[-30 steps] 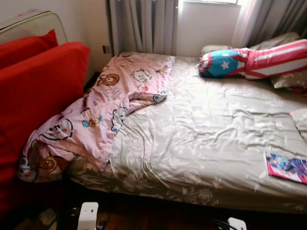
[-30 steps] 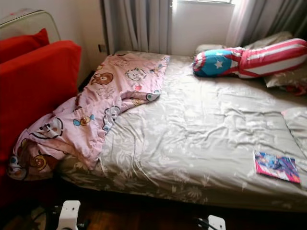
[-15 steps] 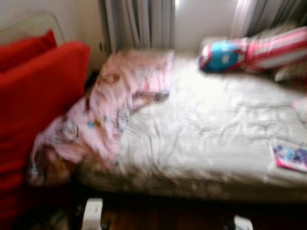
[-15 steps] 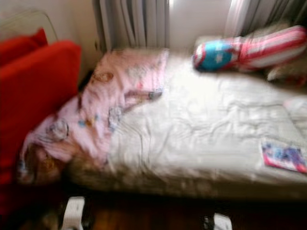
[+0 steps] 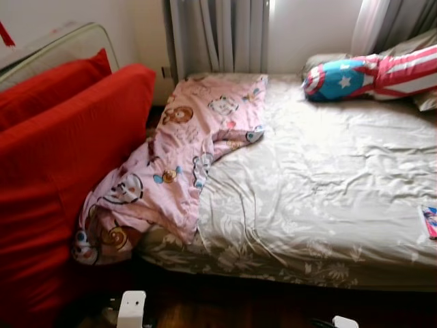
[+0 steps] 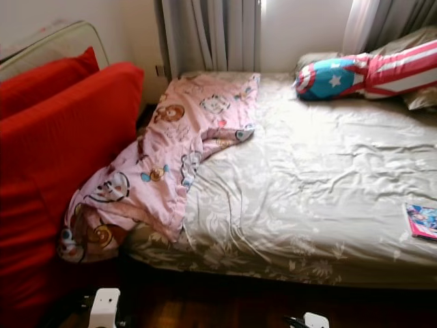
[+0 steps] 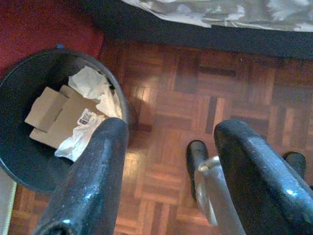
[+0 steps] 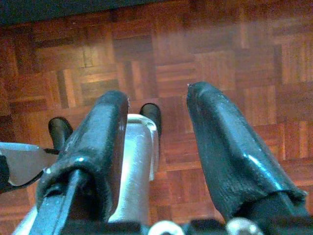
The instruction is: Clean up the room
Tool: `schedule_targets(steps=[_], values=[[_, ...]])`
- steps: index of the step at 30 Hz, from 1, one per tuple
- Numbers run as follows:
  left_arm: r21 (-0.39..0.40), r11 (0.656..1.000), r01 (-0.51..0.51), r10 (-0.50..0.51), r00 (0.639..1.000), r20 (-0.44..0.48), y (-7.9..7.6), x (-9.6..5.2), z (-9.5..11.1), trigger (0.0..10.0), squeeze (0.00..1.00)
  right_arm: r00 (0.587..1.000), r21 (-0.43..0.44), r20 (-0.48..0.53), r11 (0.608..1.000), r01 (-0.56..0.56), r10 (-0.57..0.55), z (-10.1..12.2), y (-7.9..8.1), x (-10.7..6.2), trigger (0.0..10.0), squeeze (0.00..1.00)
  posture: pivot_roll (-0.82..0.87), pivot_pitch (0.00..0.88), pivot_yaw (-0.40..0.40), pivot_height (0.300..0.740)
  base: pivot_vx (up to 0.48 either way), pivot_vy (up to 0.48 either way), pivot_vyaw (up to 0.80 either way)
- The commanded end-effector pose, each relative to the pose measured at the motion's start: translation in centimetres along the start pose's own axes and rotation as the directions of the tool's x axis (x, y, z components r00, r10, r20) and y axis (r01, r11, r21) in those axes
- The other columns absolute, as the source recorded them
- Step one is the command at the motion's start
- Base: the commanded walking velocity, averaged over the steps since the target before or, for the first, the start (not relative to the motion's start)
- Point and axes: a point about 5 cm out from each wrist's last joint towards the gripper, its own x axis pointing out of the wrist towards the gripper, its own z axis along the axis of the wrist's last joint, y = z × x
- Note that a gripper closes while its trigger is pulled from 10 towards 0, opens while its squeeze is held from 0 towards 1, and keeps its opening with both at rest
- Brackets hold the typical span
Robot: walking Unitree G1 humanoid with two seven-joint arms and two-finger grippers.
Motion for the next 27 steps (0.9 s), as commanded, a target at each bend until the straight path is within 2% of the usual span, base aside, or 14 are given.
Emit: schedule_targets(steps=[1, 7, 27], values=[[0.014, 1.000, -0.008, 0.009, 1.000, -0.016, 0.34, -0.12, -0.47, 10.0, 0.00, 1.000, -0.007, 0.014, 1.000, -0.004, 0.004, 0.33, 0.17, 0.07, 10.0, 0.00, -0.01, 0.000, -0.009, 0.740, 0.000, 0.000, 0.00], [0.002, 1.000, -0.006, 0.006, 1.000, -0.012, 0.31, -0.10, -0.40, 10.0, 0.00, 1.000, -0.020, 0.024, 1.000, -0.001, 0.002, 0.53, 0.11, 0.08, 10.0, 0.00, -0.01, 0.000, -0.013, 0.740, 0.000, 0.000, 0.23], [-0.007, 1.000, 0.000, 0.000, 1.000, -0.010, -0.08, -0.04, -0.25, 10.0, 0.00, 1.000, -0.022, 0.024, 1.000, -0.003, 0.003, 0.57, 0.09, 0.08, 10.0, 0.00, -0.01, 0.000, -0.016, 0.740, 0.000, 0.000, 0.80]])
